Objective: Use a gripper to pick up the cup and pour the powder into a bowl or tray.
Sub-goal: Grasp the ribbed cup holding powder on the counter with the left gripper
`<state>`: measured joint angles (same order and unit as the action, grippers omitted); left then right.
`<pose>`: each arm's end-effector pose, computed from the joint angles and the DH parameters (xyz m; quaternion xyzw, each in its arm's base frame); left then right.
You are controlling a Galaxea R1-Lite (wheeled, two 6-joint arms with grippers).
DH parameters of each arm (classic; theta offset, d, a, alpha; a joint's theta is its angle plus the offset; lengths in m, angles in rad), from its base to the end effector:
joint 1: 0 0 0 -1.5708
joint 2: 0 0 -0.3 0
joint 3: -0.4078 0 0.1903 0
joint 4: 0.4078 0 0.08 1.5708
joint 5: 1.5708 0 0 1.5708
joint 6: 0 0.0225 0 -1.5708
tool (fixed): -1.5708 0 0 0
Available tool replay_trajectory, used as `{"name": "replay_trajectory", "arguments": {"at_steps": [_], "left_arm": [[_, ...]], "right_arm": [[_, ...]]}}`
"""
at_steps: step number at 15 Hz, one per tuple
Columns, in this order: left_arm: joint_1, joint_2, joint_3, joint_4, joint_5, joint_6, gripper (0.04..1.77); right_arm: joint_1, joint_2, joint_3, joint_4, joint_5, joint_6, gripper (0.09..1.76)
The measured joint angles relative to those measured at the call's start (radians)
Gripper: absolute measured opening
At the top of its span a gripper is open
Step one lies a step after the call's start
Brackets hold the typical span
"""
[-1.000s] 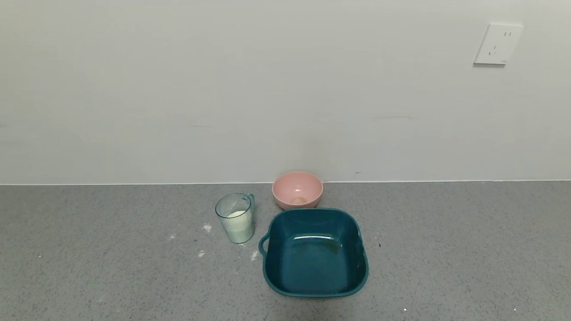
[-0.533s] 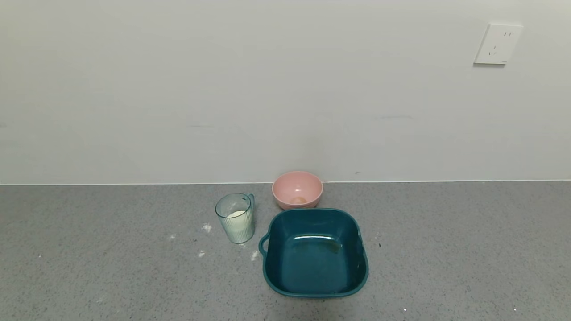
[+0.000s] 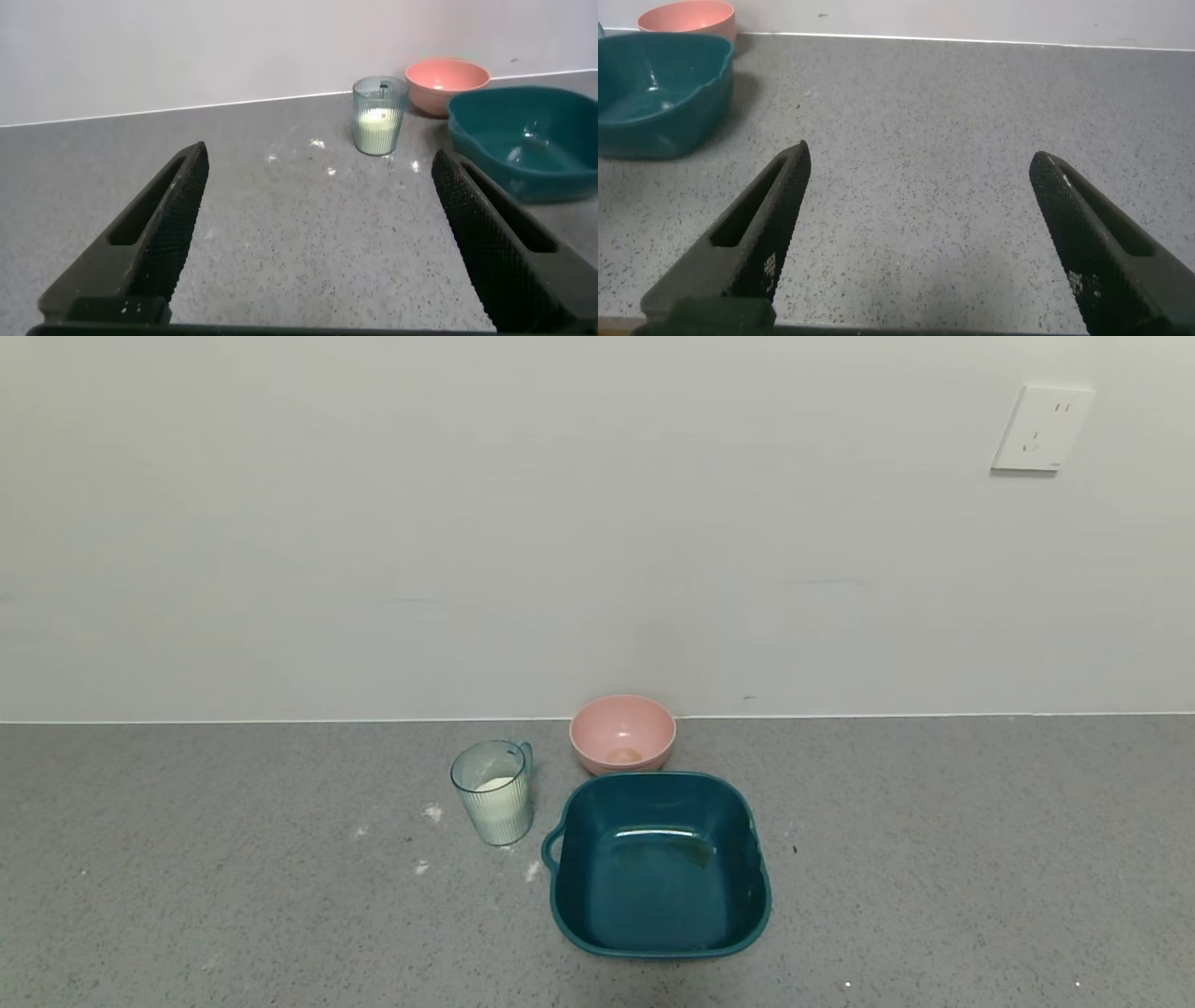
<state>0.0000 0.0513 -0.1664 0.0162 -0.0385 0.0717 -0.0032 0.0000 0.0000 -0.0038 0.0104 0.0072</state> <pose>-0.0328 -0.0009 0.1205 0.0367 -0.0501 -0.0174 0.9979 -0.0228 0.0003 0.0759 0.0036 -0.0019 0.0036 1.0000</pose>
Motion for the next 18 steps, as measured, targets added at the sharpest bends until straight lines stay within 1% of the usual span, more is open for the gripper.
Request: {"name": "replay_trajectory", "arguments": {"at_steps": [4, 6, 9, 10, 12, 14, 16, 18], "left_arm": [[-0.018, 0.150, -0.130, 0.000, 0.008, -0.003, 1.72], [-0.029, 0.256, -0.208, 0.000, 0.008, -0.002, 1.72], [-0.036, 0.439, -0.299, -0.003, -0.003, -0.003, 1.72], [-0.037, 0.502, -0.324, -0.007, -0.020, -0.002, 1.72], [-0.038, 0.630, -0.364, -0.008, -0.092, 0.001, 1.72], [-0.039, 0.759, -0.389, -0.014, -0.149, 0.009, 1.72], [-0.039, 0.881, -0.402, -0.028, -0.181, 0.029, 1.72], [-0.040, 0.994, -0.402, -0.062, -0.194, 0.052, 1.72]], "right_arm": [[0.000, 0.000, 0.000, 0.000, 0.000, 0.000, 1.71], [0.000, 0.000, 0.000, 0.000, 0.000, 0.000, 1.71], [0.000, 0.000, 0.000, 0.000, 0.000, 0.000, 1.71], [0.000, 0.000, 0.000, 0.000, 0.000, 0.000, 1.71], [0.000, 0.000, 0.000, 0.000, 0.000, 0.000, 1.71], [0.000, 0.000, 0.000, 0.000, 0.000, 0.000, 1.71], [0.000, 0.000, 0.000, 0.000, 0.000, 0.000, 1.71], [0.000, 0.000, 0.000, 0.000, 0.000, 0.000, 1.71]]}}
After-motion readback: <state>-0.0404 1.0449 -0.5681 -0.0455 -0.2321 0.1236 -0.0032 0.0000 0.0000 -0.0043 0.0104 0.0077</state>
